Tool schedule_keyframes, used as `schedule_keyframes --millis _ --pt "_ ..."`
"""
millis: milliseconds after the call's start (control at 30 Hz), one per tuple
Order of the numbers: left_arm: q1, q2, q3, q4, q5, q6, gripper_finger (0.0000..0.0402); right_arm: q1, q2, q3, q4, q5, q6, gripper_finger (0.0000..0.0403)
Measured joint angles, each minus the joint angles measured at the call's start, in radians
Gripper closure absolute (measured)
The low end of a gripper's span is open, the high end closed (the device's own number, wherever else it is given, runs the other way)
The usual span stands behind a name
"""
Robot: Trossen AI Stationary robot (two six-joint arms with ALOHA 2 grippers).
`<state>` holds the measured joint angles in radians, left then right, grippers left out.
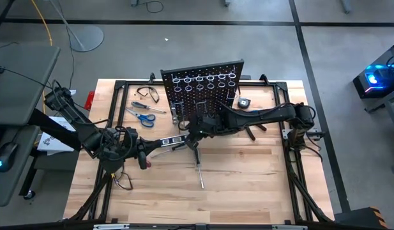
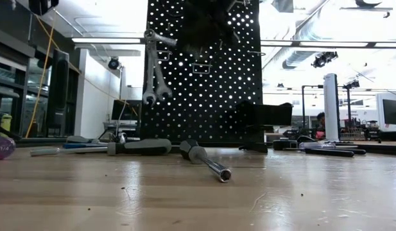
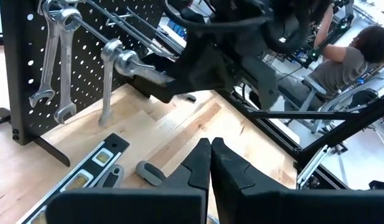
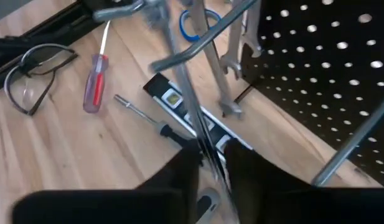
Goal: Hang tools onto peg board
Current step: Hang the silver wrench on the pegboard
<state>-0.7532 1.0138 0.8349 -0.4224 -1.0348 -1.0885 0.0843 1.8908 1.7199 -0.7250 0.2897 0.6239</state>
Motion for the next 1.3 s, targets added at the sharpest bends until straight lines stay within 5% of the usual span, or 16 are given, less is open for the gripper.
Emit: schedule_keyframes --millis 200,367,600,833,967,1133,1300 --pt "0.0 0.0 0.0 -0.009 0.0 0.0 0.0401 0.005 0.0 0.0 -0.014 -0.035 -0.025 0.0221" --pt "0.0 0.0 0.001 -0.069 0.056 0.002 0.0401 0.046 -0.019 0.0 -0.103 -0.137 -0.055 0.018" --pt "0.0 0.042 0.001 -0.32 0.256 -0.169 0.0401 0.193 -0.035 0.0 -0.359 -0.09 -0.026 0.0177" --pt "-0.02 0.136 0.001 -0.414 0.543 -0.331 0.0401 0.355 -0.034 0.0 -0.59 -0.005 0.189 0.0176" --pt "-0.05 0.233 0.001 -0.371 0.675 -0.385 0.0401 0.432 -0.034 0.0 -0.674 0.007 0.35 0.0176" --pt "-0.085 0.357 0.001 -0.191 0.713 -0.402 0.0401 0.532 -0.034 -0.002 -0.744 -0.02 0.56 0.0183" --pt "-0.089 0.447 0.001 0.011 0.74 -0.402 0.0401 0.642 -0.037 -0.144 -0.645 -0.214 0.764 0.0213"
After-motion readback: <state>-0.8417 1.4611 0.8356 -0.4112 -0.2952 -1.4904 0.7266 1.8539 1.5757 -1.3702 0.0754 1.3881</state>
